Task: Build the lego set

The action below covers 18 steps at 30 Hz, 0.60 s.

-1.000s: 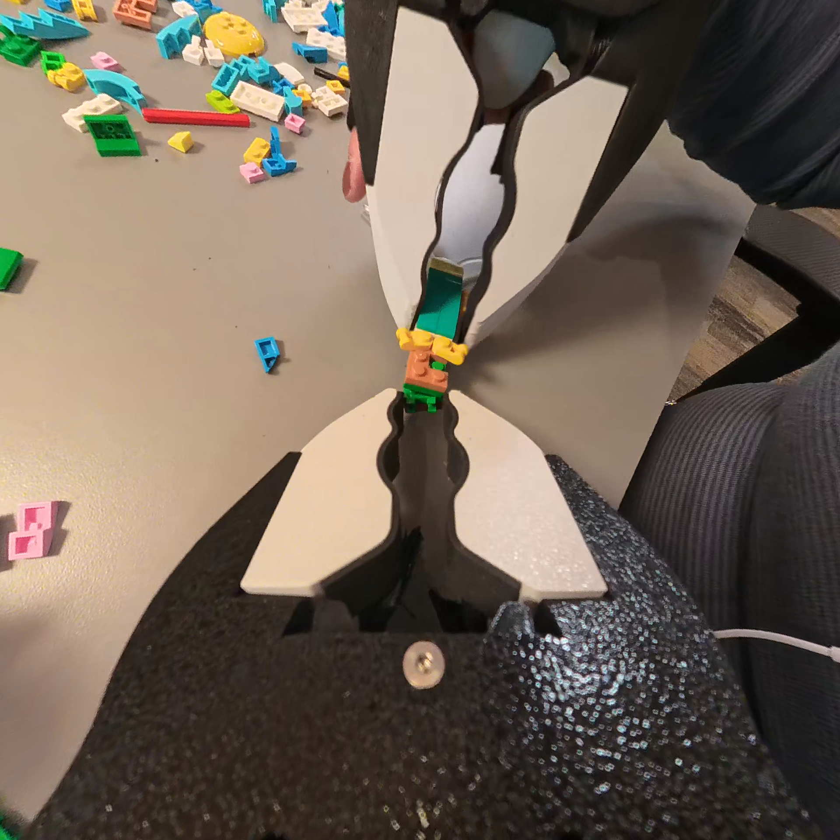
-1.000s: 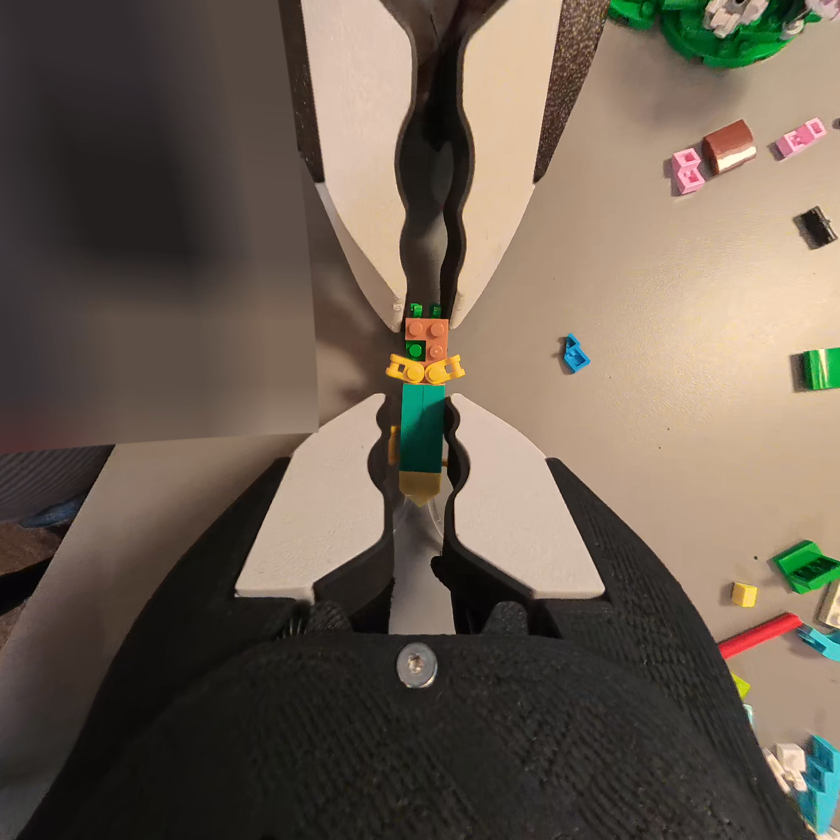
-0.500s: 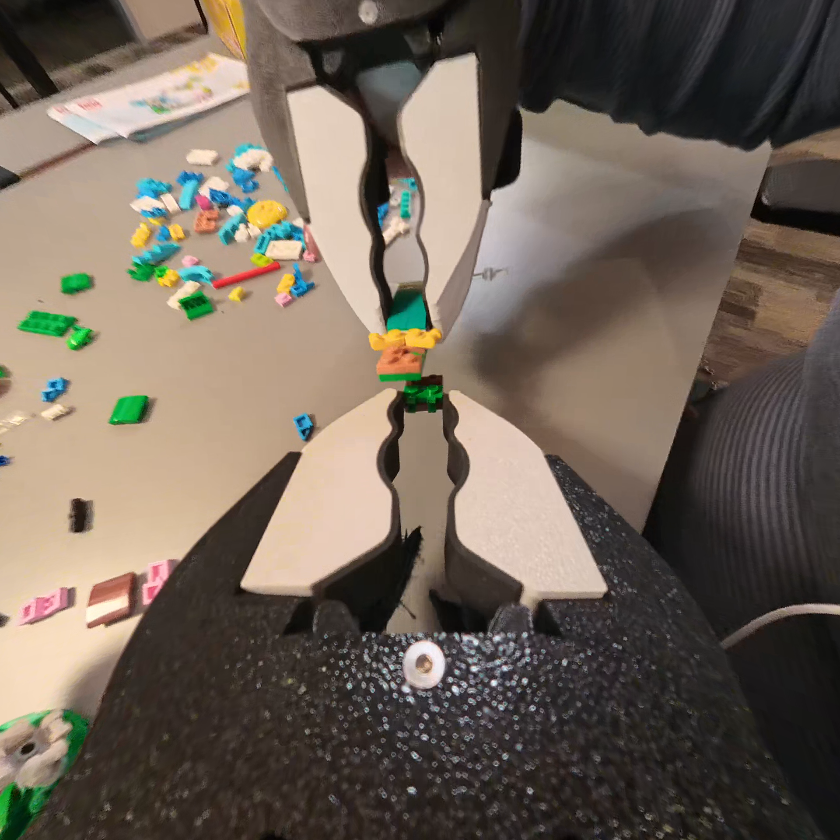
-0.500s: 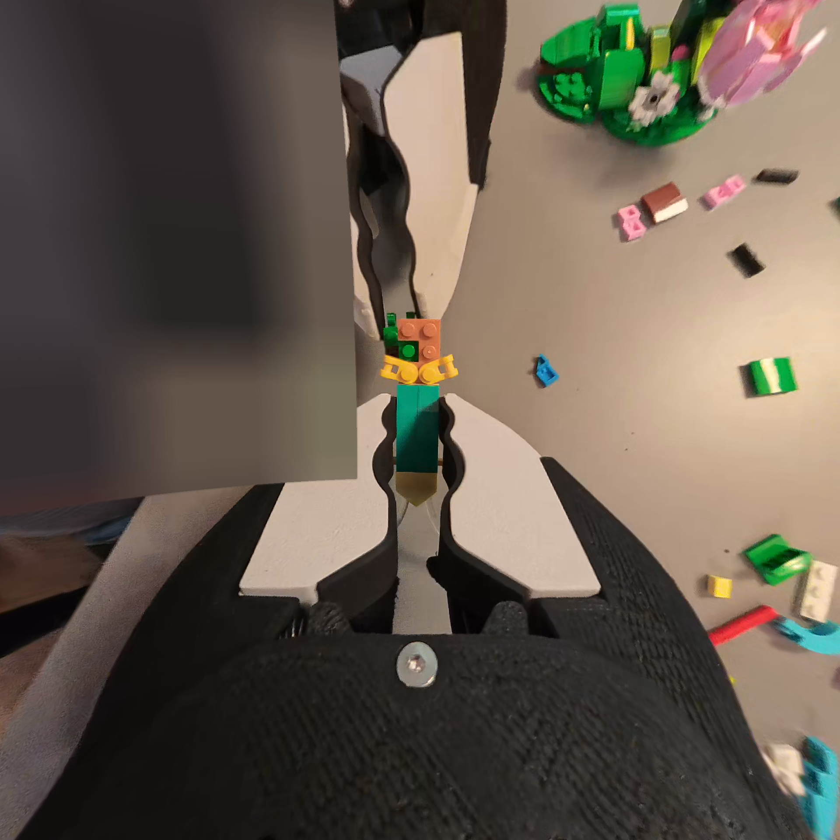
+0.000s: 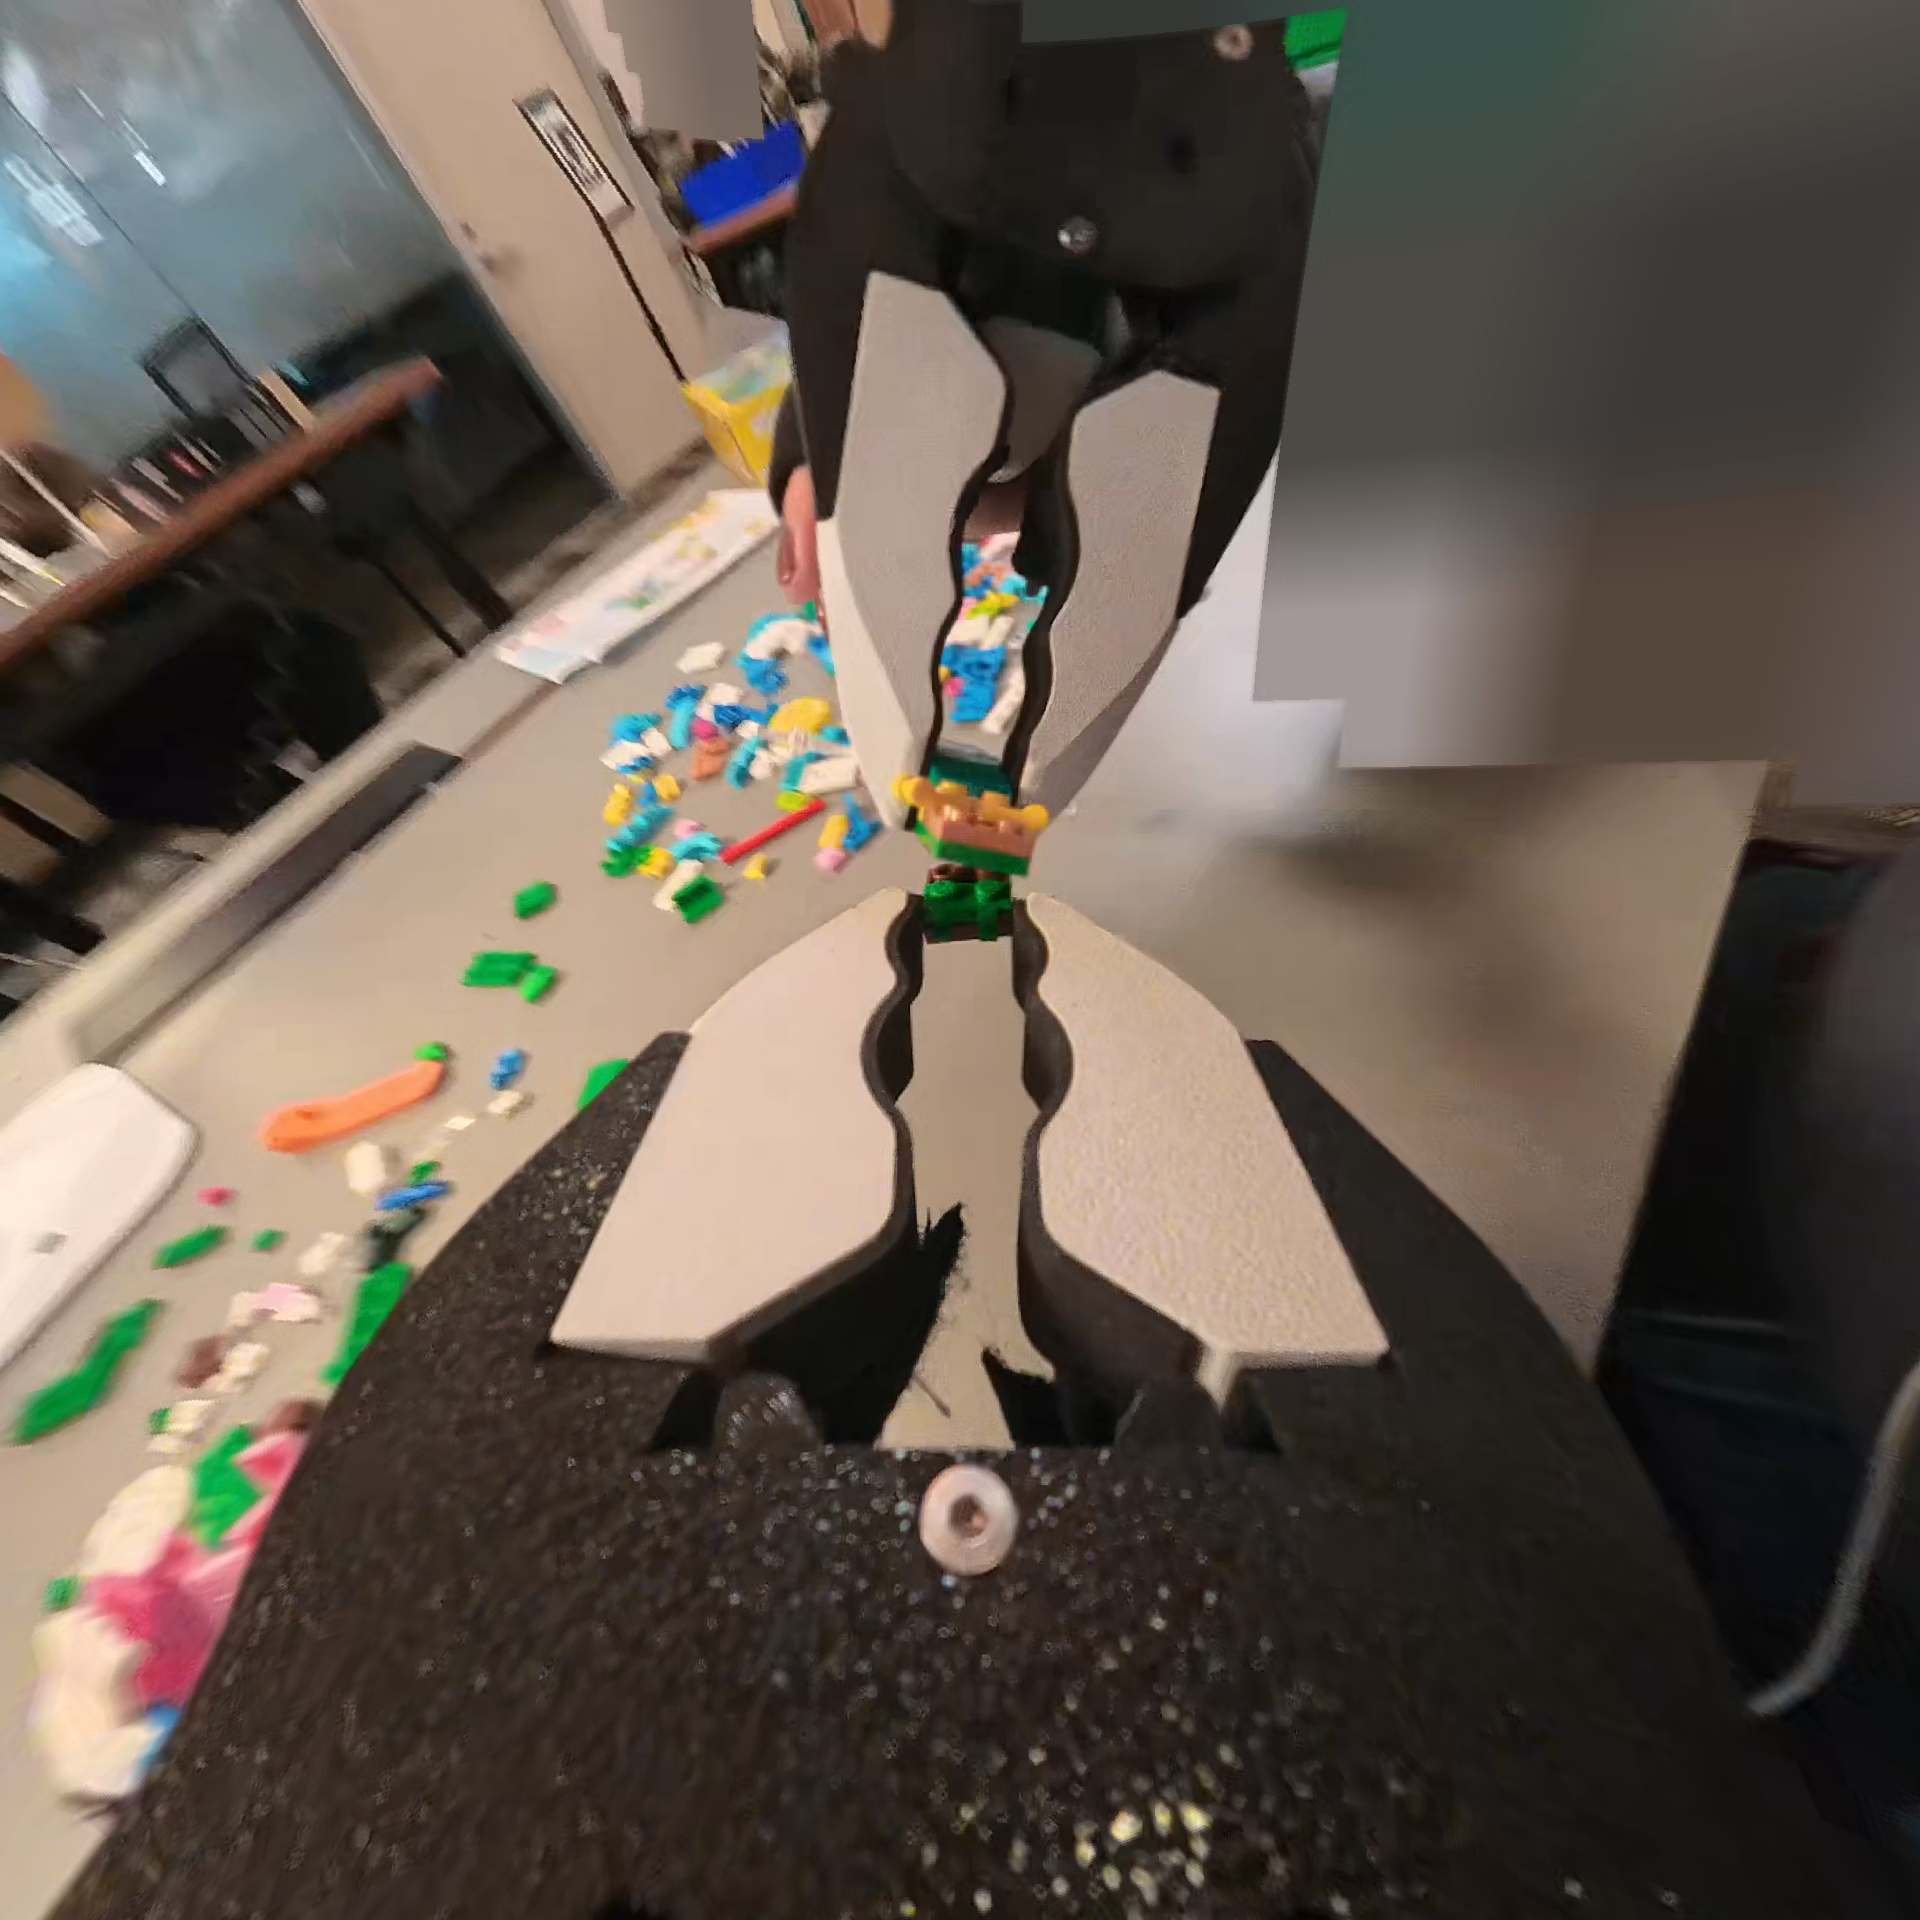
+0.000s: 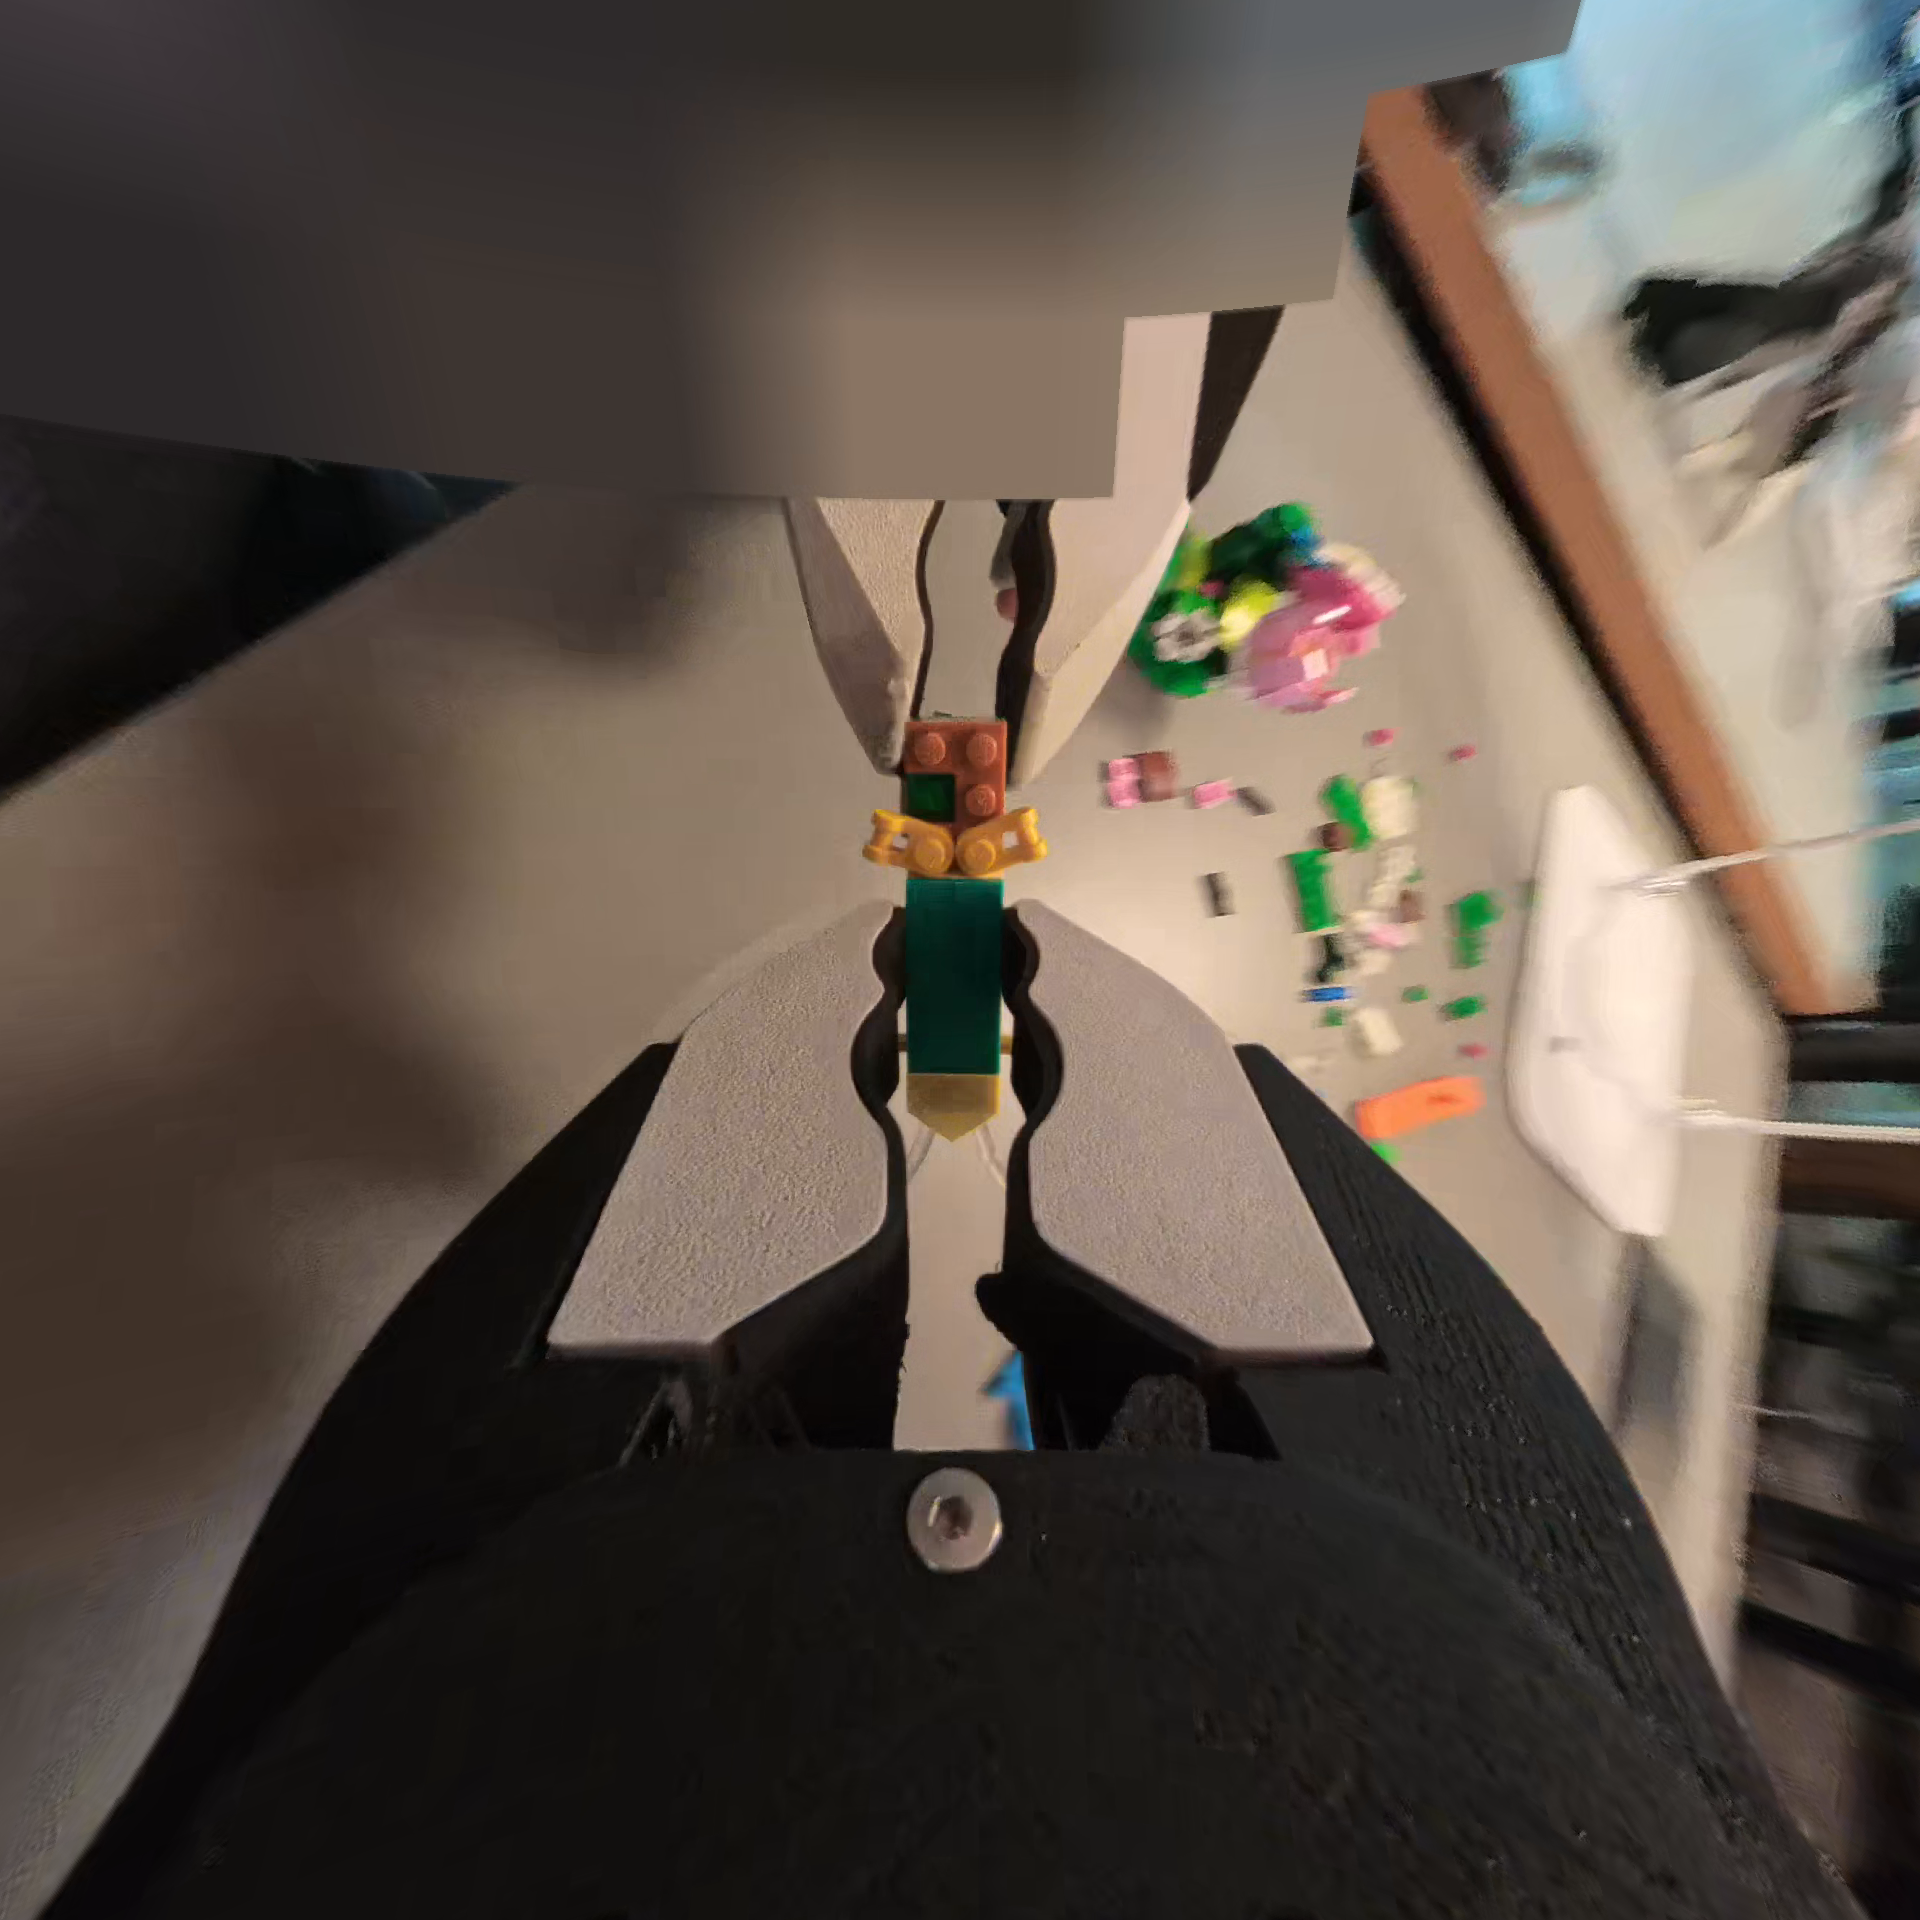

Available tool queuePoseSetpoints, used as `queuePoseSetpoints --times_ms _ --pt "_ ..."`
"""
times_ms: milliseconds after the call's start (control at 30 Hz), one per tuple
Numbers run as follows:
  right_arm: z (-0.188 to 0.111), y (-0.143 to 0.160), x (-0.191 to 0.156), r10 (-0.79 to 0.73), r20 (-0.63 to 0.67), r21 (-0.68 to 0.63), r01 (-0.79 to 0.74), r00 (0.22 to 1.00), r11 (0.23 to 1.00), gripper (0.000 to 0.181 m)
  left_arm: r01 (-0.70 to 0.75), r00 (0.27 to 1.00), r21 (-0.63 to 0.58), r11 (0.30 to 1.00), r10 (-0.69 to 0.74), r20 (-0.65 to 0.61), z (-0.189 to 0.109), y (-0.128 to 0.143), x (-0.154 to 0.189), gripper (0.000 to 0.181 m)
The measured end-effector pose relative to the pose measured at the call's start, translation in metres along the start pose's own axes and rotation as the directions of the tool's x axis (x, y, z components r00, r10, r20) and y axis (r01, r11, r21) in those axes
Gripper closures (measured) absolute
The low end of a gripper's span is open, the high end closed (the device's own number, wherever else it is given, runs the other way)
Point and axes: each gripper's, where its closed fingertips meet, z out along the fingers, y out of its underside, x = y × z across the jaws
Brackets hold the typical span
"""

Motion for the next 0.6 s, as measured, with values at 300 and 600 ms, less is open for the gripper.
queuePoseSetpoints --times_ms 300,600 --pt "-0.006 -0.005 0.002 -0.488 -0.396 -0.270 0.409 0.778 0.872 0.166 -0.445 0.885 -0.025 0.895 0.443 0.145 -0.005 -0.001 0.005 0.166" --pt "0.011 0.025 -0.012 -0.484 -0.324 -0.356 0.370 0.812 0.858 0.166 -0.465 0.872 -0.151 0.872 0.481 0.091 0.005 0.025 0.007 0.166"
